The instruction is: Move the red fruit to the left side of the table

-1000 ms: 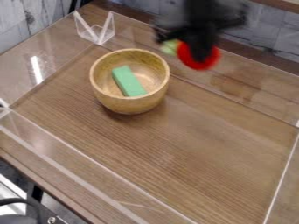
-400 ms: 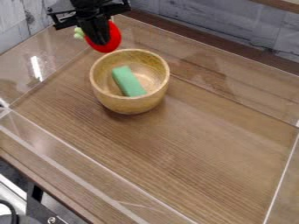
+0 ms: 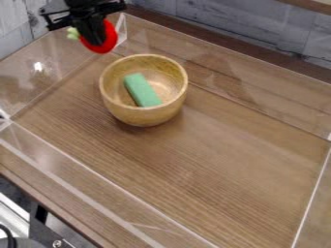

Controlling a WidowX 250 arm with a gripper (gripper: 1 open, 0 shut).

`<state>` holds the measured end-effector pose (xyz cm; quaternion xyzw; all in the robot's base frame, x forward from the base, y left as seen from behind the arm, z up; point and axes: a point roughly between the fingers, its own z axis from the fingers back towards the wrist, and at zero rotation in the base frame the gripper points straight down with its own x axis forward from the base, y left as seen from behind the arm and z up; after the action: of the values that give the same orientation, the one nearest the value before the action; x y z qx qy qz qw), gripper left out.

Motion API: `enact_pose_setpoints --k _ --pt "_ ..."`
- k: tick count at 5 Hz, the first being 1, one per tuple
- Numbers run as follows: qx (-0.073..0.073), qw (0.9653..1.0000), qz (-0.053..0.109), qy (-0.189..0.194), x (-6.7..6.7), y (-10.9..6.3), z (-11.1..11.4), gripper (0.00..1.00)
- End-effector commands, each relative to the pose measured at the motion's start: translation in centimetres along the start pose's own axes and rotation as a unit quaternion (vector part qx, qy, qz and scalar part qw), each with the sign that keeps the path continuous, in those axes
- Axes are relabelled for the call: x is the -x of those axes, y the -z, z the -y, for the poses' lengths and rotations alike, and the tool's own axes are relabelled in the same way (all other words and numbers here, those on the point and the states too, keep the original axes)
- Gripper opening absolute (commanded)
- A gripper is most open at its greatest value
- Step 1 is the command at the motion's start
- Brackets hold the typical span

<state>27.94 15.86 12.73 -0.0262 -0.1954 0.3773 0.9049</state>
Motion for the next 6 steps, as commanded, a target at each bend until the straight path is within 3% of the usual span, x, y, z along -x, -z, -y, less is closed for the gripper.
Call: enact_pose_setpoints --k 1,4,6 --pt "-0.008 0.9996 0.023 -0.013 -0.3 0.1 -0.8 0.0" --pt "-0.027 0.9989 0.031 -0.023 0.4 0.1 -2.2 0.0" --pt "-0.049 0.9962 0.04 -0.059 -1.4 0.2 -4.1 0.0"
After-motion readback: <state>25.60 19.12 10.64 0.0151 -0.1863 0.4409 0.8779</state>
